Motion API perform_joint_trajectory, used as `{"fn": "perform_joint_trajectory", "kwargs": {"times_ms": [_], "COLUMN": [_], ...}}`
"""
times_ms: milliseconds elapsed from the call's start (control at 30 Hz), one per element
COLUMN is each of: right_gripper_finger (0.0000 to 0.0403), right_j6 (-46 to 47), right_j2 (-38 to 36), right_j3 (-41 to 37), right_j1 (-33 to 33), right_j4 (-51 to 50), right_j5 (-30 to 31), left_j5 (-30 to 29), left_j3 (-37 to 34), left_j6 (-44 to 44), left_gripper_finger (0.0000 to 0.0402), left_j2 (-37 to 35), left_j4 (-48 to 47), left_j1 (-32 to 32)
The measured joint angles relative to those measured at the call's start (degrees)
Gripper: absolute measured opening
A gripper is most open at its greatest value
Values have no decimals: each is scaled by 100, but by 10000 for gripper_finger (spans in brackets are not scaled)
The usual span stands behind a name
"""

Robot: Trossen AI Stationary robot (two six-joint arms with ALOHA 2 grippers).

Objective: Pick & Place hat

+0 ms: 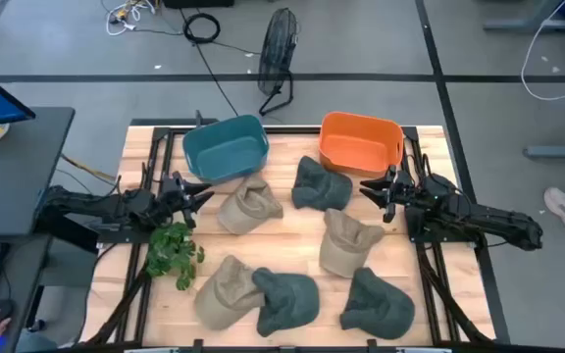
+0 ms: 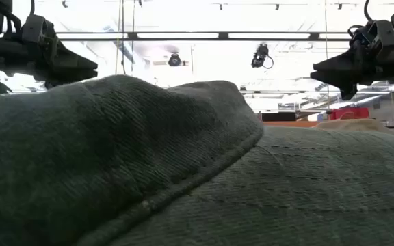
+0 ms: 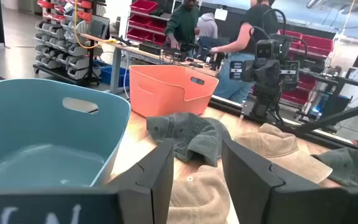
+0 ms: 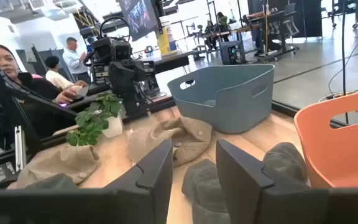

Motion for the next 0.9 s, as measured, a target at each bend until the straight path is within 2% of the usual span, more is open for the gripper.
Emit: {"fn": "perform_joint_trajectory", "kwargs": {"times_ms": [467, 600, 800, 900], "right_gripper_finger": [125, 125, 125, 125], "right_j6": [2, 104, 307, 379], "right_j2": [0, 0, -2, 0], "right_j3": [0, 0, 0, 3], "right_j1": [-1, 0, 0, 0], "right_j4": [50, 372, 1184, 1474], "right_j5": [0, 0, -15, -15], "left_j5": [1, 2, 66, 127], "left_j3": [2, 0, 64, 391], "left_j6": [-200, -250, -1062, -883], "left_gripper_finger": [140, 140, 138, 131], "left_j2": [-1, 1, 4, 110], "left_j4": [-7, 35, 260, 283], "left_j1": [0, 0, 0, 0]}}
